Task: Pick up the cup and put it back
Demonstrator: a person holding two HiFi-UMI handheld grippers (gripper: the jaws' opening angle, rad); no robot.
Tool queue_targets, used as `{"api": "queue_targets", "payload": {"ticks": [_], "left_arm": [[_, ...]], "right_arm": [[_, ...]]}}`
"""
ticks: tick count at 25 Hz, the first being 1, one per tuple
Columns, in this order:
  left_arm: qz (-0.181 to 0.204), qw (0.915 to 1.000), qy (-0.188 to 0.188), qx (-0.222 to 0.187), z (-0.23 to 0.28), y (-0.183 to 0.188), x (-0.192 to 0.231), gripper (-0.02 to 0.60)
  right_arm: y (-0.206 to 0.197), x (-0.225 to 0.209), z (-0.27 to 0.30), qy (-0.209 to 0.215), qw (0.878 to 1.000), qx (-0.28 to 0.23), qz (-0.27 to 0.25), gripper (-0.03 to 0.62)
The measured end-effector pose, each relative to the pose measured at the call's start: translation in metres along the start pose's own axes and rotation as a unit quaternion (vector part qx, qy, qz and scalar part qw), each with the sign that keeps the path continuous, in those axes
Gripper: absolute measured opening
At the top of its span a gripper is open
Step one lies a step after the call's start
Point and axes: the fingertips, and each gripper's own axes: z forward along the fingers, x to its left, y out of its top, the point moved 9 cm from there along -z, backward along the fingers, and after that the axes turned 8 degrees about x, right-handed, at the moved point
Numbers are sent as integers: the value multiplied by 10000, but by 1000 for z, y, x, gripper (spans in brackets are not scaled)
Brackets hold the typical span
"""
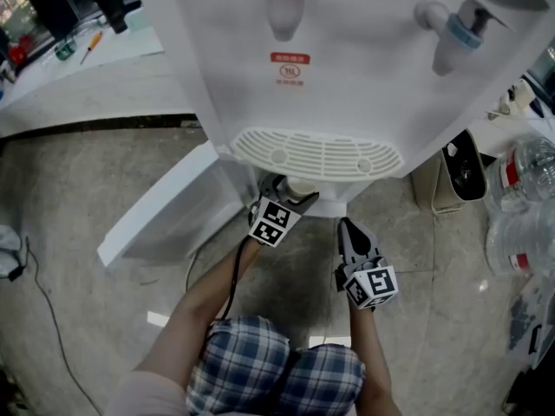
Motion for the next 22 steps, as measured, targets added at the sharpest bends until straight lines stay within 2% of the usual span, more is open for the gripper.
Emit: {"api": "queue_targets", "payload": {"ticks": [5, 11, 17, 22], "left_arm": [[129, 9996, -191, -177, -31, 9, -12, 423], [141, 9985, -232, -472, -84, 19, -18, 423], [231, 9980, -262, -530, -124, 12, -28, 423], [187, 9984, -166, -506, -137, 3, -31, 423]], "right_arm": [[0, -1, 1, -14, 10000, 11, -20, 17], [0, 0, 6, 8, 10000, 12, -57, 17], [2, 1, 11, 20, 9999, 38, -110, 17], [2, 2, 14, 16, 9998, 80, -175, 17]]}}
